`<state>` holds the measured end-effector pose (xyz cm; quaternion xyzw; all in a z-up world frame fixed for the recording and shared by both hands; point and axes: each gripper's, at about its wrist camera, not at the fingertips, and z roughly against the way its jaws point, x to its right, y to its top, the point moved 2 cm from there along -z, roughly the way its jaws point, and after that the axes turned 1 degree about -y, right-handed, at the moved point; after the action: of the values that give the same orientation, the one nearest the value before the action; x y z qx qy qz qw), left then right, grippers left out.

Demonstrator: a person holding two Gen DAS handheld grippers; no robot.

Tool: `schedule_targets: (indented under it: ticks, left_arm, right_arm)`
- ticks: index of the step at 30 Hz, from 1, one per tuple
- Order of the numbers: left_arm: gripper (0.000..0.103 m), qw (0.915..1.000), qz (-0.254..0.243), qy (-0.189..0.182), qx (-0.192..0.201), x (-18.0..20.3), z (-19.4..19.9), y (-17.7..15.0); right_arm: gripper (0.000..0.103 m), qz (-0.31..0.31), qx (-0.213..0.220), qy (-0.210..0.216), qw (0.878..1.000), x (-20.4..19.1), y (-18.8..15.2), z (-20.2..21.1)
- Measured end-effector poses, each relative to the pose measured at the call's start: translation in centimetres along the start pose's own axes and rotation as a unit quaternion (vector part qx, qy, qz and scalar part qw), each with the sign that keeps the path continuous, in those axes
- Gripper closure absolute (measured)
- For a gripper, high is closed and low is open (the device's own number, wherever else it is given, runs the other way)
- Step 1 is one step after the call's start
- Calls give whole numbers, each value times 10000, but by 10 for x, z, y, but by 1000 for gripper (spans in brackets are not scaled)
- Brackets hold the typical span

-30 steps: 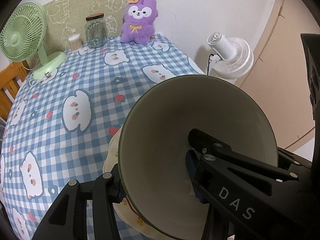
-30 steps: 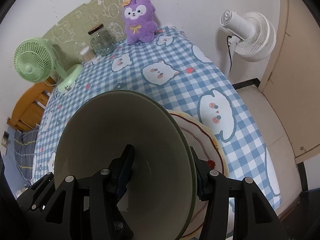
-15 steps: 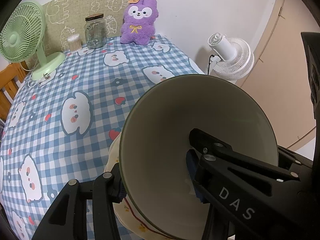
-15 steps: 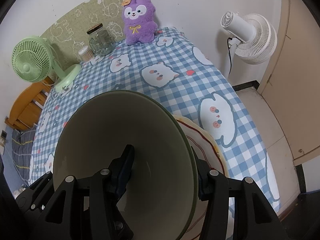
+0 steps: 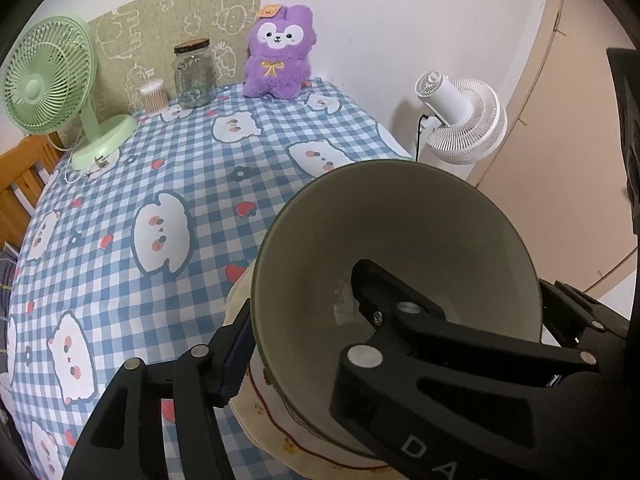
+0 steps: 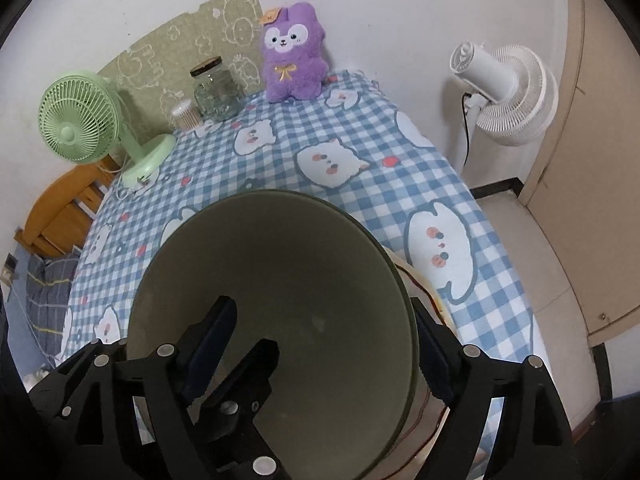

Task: Organize plates and bowls
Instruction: 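Lower the nested bowls onto the plate stack and open both grippers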

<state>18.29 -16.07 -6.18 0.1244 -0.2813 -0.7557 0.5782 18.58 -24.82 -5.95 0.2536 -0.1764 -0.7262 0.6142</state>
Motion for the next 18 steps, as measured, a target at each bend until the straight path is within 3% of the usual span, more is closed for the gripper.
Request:
schedule_targets:
  ticks: [6,18]
  left_arm:
    - [25,9997,-63,154,160,0,13,-2]
    - [19,9957,-216,473,771,3,53,-5]
  right_arm:
    - [17,147,175,-170,9996,-5,-2,14]
    - [16,166,747,-356,9964,-14,-9,55]
